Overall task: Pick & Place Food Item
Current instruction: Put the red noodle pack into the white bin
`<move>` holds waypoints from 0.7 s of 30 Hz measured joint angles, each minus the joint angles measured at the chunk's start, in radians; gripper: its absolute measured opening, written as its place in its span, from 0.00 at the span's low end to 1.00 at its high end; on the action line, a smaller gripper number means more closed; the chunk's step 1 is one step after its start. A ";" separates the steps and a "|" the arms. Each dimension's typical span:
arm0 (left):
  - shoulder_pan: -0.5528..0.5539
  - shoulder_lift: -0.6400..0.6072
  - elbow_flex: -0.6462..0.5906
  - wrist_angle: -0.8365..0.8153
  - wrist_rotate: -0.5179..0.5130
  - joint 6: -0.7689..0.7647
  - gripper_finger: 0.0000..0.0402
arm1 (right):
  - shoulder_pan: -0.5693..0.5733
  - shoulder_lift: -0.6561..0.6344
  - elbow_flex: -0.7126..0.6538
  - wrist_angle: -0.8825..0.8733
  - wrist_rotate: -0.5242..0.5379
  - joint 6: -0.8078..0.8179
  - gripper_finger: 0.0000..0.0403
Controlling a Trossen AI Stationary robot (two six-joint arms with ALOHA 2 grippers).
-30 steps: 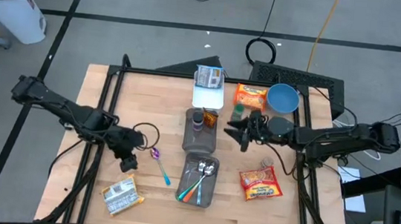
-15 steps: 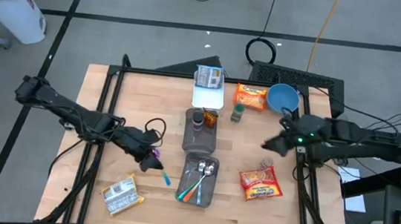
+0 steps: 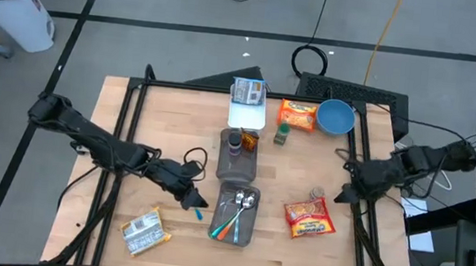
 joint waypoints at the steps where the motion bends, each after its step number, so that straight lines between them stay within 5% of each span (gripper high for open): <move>1: 0.000 0.010 0.000 0.011 0.000 -0.001 0.30 | 0.022 0.019 0.000 -0.006 0.011 0.000 0.52; 21: -0.010 0.044 0.000 0.065 -0.015 0.000 0.30 | 0.384 0.173 -0.240 0.271 0.189 0.292 0.52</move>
